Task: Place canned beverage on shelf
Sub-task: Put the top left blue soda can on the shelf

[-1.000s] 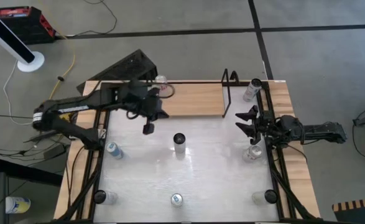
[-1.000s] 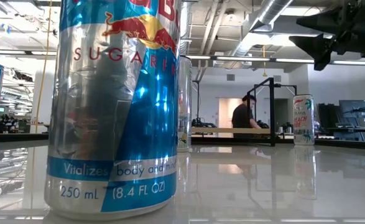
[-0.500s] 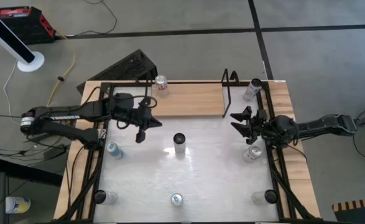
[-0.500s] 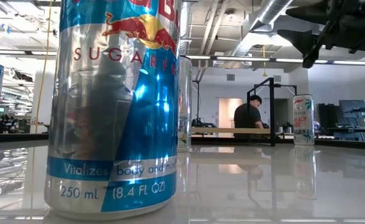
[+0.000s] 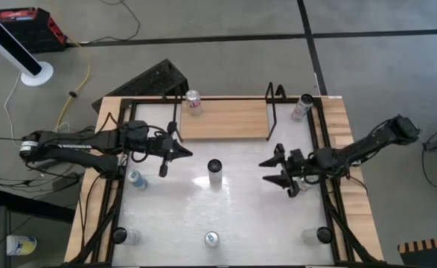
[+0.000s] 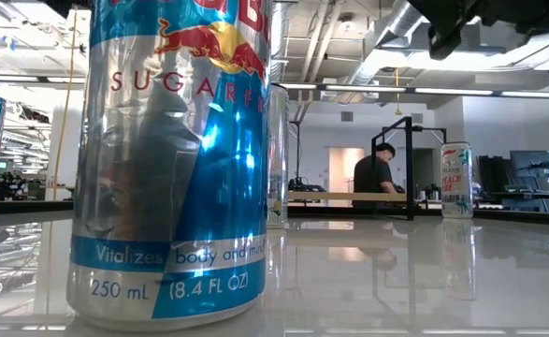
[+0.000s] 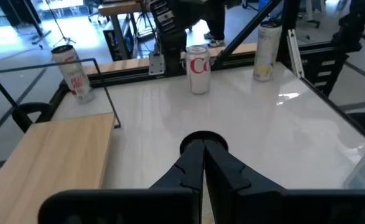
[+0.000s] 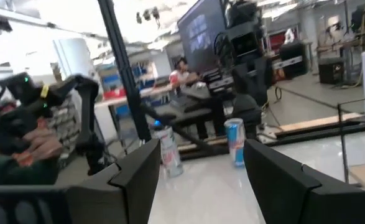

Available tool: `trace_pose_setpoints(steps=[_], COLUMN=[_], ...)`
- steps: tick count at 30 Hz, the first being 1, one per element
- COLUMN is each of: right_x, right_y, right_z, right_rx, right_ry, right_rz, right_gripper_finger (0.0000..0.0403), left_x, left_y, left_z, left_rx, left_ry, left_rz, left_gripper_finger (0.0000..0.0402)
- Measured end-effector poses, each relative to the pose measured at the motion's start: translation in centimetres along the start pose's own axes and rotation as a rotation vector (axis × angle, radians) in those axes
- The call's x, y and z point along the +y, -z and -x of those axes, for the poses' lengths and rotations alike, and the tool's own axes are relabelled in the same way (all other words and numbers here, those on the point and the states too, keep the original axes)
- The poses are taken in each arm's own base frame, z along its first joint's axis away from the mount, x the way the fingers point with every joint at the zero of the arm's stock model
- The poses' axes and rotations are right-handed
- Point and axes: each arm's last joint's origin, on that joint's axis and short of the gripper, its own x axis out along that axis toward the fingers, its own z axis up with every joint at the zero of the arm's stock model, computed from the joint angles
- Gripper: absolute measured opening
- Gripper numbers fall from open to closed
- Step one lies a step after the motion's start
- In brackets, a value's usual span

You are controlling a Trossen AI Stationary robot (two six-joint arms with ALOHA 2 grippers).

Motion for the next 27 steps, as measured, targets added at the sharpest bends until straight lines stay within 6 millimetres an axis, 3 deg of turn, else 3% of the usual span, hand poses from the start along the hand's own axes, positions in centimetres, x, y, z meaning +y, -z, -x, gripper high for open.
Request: trace_pose_setpoints(steps=[7,12,20,27], right_x=[0.7,1.0,0.8,0.5], right_y=[-1.6,-2.1,-1.3,-1.1], right_z=[-2.1,-2.9,-2.8,-2.8], right_rx=[0.001,0.094,0.19,0.221], right_ry=[0.009,0.025,0.04,0.046], right_rz=[0.09,0.125,0.145,0.227], right_gripper_finger=[0.0255,0.0255,0.0255,0.0255], left_x=[0.0,0.0,0.0,-0.1], left_y=[0.4,0.4,0.5,1.0], left_z=[-0.2,-0.2,-0.2,-0.2], left_rx=[0.006,0.009,0.022,0.071], left_ry=[0.001,0.002,0.003,0.005], left_rz=[-0.004,0.06,0.206,0.212], left_gripper_finger=[0.0,0.0,0.0,0.0])
